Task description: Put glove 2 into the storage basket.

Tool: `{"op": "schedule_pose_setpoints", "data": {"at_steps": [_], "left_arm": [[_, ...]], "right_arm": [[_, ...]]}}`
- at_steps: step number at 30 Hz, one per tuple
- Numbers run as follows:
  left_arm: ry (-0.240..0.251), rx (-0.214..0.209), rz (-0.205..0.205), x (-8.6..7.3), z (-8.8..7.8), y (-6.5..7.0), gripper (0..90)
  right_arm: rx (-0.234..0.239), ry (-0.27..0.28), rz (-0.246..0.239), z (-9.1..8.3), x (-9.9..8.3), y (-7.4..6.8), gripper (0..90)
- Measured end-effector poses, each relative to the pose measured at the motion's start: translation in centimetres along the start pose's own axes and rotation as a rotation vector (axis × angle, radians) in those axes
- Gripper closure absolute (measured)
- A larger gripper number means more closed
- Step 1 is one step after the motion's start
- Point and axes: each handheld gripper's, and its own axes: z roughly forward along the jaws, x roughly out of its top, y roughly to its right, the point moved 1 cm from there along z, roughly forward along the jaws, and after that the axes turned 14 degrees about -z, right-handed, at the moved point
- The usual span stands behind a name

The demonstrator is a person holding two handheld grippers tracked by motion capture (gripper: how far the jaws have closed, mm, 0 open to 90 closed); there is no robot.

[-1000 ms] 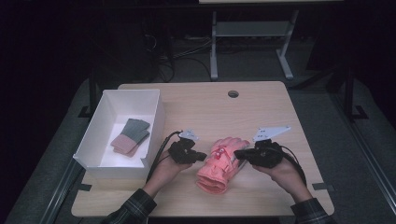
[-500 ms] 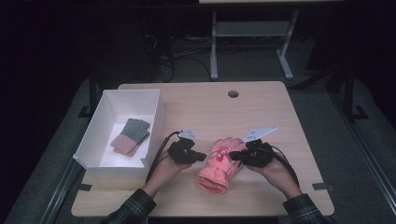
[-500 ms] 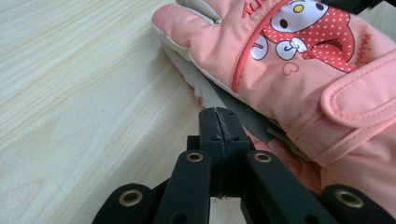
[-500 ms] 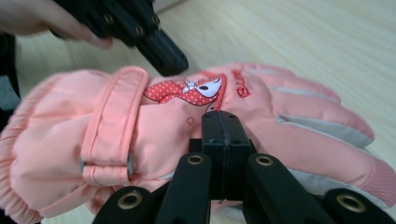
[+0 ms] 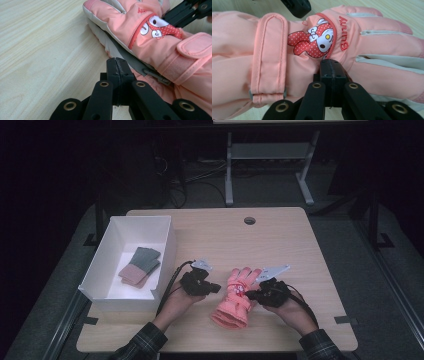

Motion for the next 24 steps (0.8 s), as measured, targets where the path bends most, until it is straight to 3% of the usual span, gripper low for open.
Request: {"op": "schedule_pose_setpoints", "data": {"at_steps": [5,8,14,19,24], "left_arm": [[0.005,-0.006,0.002,0.3,-0.3,0.0,89.2],[0.02,-0.024,0.004,0.9,-0.9,0.2,81.5],[0.04,-0.088,0.005,2.1,-0.7,1.1,51.0],[0.028,-0.137,-0.041,2.8,0.6,1.3,28.3],[-0.007,-0.152,-0.075,2.9,2.5,1.4,19.6]], "right_arm": [[-0.003,0.015,-0.003,0.3,-0.4,-0.2,90.0],[-0.01,0.016,-0.006,0.4,-0.5,-0.2,90.0],[-0.019,0.006,-0.019,0.4,-0.4,-0.4,90.0],[-0.024,0.006,-0.016,0.4,-0.4,-0.5,90.0],[-0.029,0.009,-0.015,0.4,-0.4,-0.5,90.0]]}}
